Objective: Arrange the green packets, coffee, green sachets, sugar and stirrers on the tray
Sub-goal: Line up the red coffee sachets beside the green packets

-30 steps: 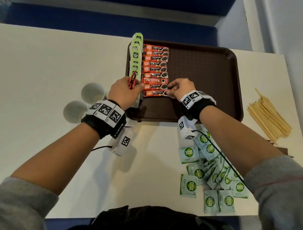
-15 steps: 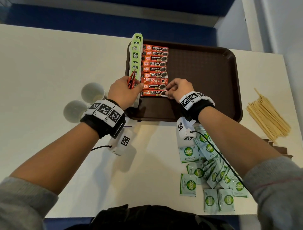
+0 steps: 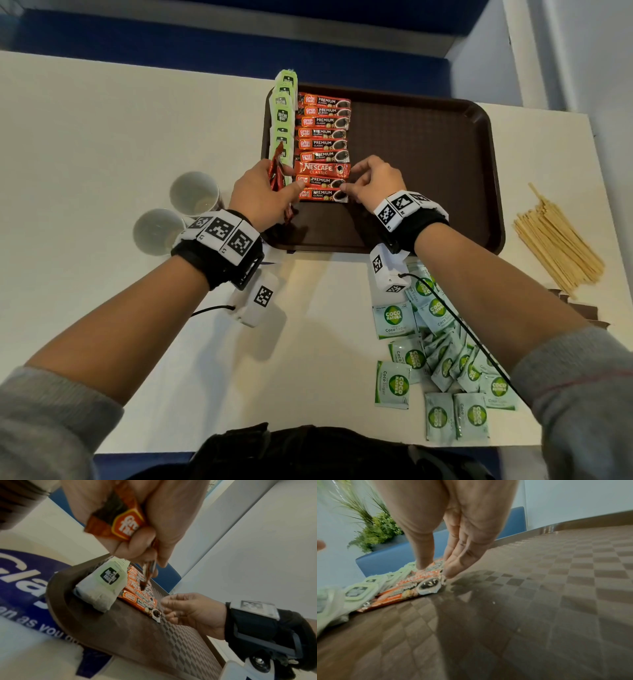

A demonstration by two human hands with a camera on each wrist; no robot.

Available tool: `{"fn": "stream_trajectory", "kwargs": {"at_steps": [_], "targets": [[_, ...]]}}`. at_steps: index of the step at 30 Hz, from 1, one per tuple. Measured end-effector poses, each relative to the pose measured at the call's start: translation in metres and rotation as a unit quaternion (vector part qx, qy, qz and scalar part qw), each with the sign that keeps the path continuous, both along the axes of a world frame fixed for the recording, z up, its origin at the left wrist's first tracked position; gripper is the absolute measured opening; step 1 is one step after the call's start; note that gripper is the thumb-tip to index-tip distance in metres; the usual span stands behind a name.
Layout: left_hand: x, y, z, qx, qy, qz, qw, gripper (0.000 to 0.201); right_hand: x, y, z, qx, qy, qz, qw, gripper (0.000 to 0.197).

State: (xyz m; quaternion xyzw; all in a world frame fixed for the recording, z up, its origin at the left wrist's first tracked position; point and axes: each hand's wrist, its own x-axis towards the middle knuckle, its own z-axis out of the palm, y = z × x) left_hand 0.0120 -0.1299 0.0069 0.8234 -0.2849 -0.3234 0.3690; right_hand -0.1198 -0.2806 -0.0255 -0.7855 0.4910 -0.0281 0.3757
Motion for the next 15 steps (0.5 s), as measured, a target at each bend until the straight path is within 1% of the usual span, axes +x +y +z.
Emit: {"fn": "stream_trajectory", "kwargs": {"at_steps": [2,4,7,9,10,11,13,15], "targets": [[-0.001,0.0,0.0,-0.015,0.022,0.002,1.0,0.026,0.003,0.003,0.006,0.004,-0.021,0.019,1.0,0.032],[-0.002,-0.002,0.0,-0.041,0.072,0.007,0.997,0.025,0.007,0.009,0.013,0.048,-0.036,0.069,0.996,0.036],[-0.003,-0.001,0.0,-0.083,0.162,0.022,0.983,0.02,0.01,0.019,0.023,0.155,-0.045,0.153,0.975,0.035],[-0.002,0.0,-0.003,-0.091,0.174,0.029,0.98,0.019,0.01,0.023,0.027,0.207,-0.041,0.194,0.958,0.034],[-0.002,0.0,-0.005,-0.091,0.175,0.03,0.98,0.02,0.01,0.025,0.028,0.219,-0.042,0.207,0.952,0.029],[-0.002,0.001,-0.005,-0.091,0.18,0.027,0.979,0.024,0.009,0.026,0.028,0.229,-0.051,0.21,0.949,0.021],[-0.003,0.002,-0.005,-0.096,0.195,0.011,0.976,0.032,0.008,0.028,0.03,0.255,-0.089,0.191,0.944,0.006],[-0.003,0.003,-0.004,-0.099,0.196,0.01,0.976,0.033,0.007,0.026,0.03,0.256,-0.111,0.173,0.944,0.008]]}}
